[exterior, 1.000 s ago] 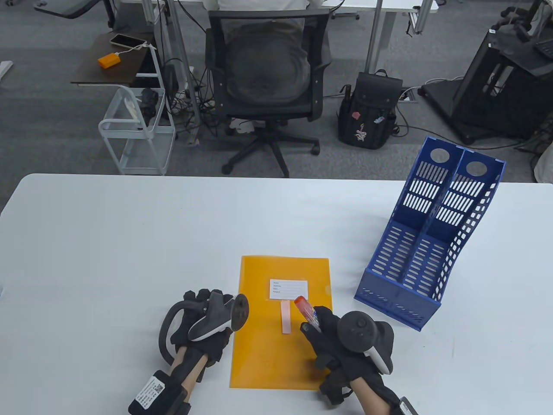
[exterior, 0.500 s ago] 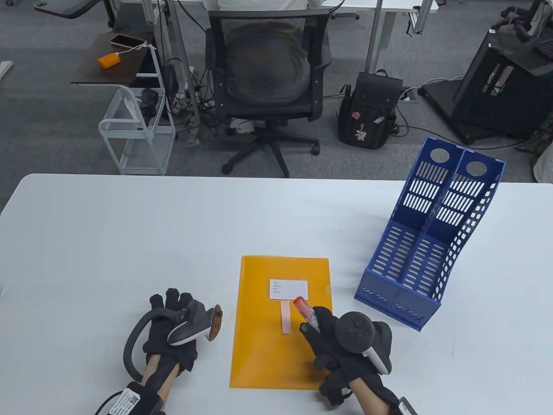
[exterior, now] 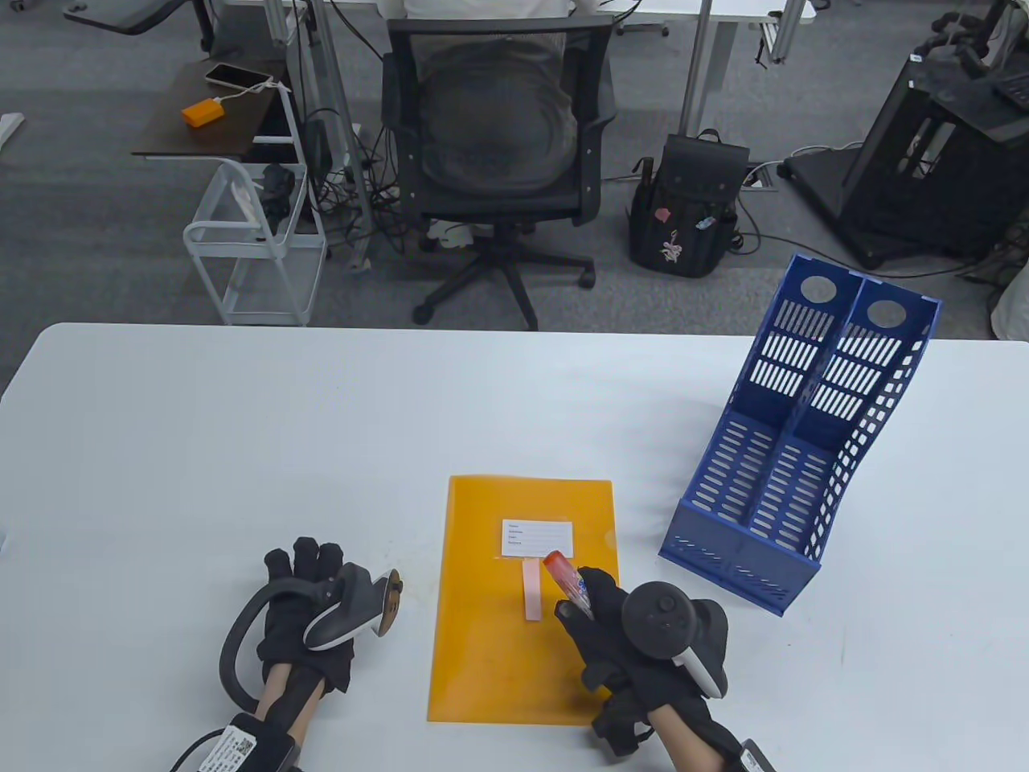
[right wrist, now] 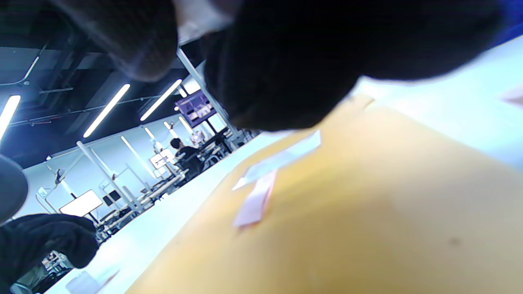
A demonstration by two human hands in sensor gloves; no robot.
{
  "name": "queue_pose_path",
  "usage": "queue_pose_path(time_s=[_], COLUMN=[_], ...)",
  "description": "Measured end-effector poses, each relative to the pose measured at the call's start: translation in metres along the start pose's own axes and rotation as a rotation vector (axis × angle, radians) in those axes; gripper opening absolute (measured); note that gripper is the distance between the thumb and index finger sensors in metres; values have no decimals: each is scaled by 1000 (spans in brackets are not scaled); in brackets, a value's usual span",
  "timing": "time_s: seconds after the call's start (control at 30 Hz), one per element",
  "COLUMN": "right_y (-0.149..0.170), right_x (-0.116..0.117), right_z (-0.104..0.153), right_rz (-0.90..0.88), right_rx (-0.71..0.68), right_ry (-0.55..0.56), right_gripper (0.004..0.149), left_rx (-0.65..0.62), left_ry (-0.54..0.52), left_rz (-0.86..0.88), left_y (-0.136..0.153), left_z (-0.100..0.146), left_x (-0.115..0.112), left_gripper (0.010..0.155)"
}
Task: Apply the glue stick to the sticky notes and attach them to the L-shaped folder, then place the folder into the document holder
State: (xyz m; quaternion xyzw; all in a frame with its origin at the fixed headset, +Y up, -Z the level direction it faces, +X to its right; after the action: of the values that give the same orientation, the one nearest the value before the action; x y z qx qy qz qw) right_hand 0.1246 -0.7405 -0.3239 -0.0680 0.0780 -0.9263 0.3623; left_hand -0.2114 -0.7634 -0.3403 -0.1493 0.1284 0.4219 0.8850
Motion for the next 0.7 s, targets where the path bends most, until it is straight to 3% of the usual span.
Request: queue_pose_path(time_s=[0.23,0.47,0.7], right_y=[0,0,0], right_x=[1,1,2], right_z=[0,0,0], right_rz=[-5,-6,-7], right_rx=[1,2,2], right_ry=[-5,-11,-21], right_gripper=[62,62,62], left_rx=[11,47,160], left_ry=[-29,-100,-210], left_rz=[40,81,129], left_y=[5,10,16], left_z=[-2,-1,-1], left_x=[-1,4,7], left_gripper=[81,62,45])
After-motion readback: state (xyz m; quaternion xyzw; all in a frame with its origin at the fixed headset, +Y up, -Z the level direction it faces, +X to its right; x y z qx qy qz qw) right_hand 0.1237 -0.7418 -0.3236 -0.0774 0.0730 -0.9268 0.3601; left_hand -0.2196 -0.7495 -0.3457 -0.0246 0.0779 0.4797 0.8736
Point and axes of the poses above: the tracker on the back of each hand, its own y axis roughly to the little-finger side, its own z axis roughly from the fingertips to the wrist, x = y × z, the point moved 3 cm from there along -z, roughly from the wrist to the fingertips, and after that the axes turned 9 degrees about -z, right-handed, at the moved point
